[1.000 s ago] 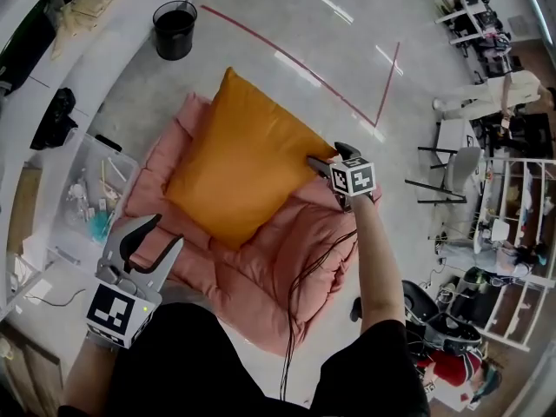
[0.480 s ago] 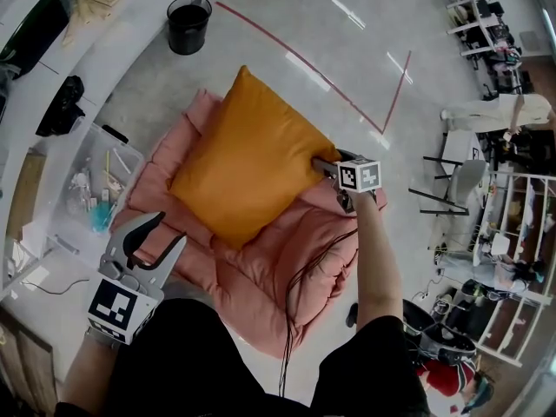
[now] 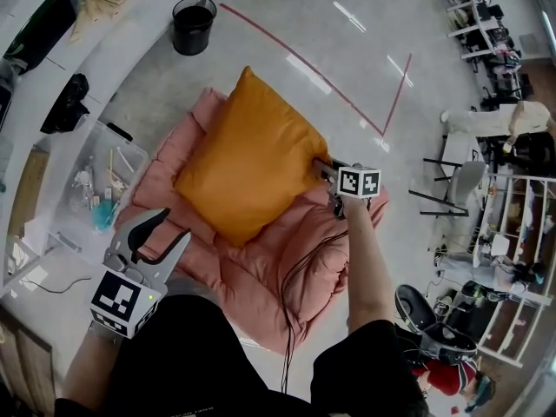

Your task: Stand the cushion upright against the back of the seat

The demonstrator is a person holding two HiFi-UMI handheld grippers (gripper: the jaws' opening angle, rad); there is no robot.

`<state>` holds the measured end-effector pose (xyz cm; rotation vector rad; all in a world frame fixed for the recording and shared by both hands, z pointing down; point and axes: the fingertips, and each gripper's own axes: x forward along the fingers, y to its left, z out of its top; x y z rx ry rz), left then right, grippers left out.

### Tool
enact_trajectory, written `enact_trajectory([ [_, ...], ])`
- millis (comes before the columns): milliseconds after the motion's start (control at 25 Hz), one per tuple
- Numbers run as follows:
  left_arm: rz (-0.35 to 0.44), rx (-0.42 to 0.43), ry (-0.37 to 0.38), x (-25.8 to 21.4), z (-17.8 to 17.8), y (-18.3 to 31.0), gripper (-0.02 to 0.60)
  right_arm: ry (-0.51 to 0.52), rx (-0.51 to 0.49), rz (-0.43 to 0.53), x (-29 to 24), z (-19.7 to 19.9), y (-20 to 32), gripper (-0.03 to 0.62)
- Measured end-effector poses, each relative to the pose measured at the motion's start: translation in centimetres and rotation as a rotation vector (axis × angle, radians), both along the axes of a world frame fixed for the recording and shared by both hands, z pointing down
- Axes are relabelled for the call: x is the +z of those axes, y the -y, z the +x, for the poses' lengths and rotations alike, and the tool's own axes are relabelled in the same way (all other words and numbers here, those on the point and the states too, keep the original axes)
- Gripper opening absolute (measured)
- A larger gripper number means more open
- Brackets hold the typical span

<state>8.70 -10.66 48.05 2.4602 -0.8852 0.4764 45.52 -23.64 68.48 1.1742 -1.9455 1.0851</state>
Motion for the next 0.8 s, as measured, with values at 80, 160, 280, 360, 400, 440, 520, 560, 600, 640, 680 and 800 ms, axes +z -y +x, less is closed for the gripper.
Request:
enact_trajectory([
  [80,0.006,0.000,0.002,-0.3,-0.3,0.0,0.189,0.032,0.016,0.012,-0.7,-0.8,-0.6,0.077],
  [160,0.011,0.000,-0.001,-0.4,-0.7,-0.2,0.189,0.080,0.030,0.011,-1.6,-1.8,-1.0,0.072],
  [280,0.016,0.007,-0.006,-0.5,-1.3,-0.6,0.189,0.127,0.046,0.008,-2.9,-3.1,-1.7,0.066],
  [360,0.018,0.004,-0.015,-0.8,-1.7,-1.0,0.189,0.119,0.032,0.011,-4.0,-3.9,-2.4,0.066],
  [400,0.020,0.001,-0.020,-1.0,-2.0,-1.1,0.189,0.109,0.019,0.014,-4.6,-4.3,-2.7,0.066],
  [440,0.023,-0.002,-0.024,-1.1,-2.3,-1.2,0.187,0.096,0.006,0.020,-5.3,-4.9,-2.9,0.066],
  [520,0.028,-0.006,-0.034,-1.2,-3.1,-1.3,0.187,0.073,-0.010,0.034,-6.5,-6.2,-3.2,0.066],
  [560,0.032,-0.007,-0.039,-1.3,-3.4,-1.3,0.187,0.070,-0.013,0.038,-7.0,-7.0,-3.3,0.066],
  [600,0.037,-0.008,-0.045,-1.5,-3.8,-1.3,0.187,0.076,-0.016,0.039,-7.3,-7.9,-3.5,0.064],
  [640,0.042,-0.010,-0.052,-1.6,-4.2,-1.3,0.187,0.082,-0.018,0.040,-7.6,-8.7,-3.7,0.064],
  [680,0.046,-0.011,-0.058,-1.7,-4.5,-1.4,0.187,0.084,-0.020,0.042,-8.0,-9.4,-3.8,0.064],
  [800,0.056,-0.006,-0.067,-1.9,-5.8,-1.7,0.183,0.068,-0.024,0.055,-9.4,-11.3,-4.0,0.063],
])
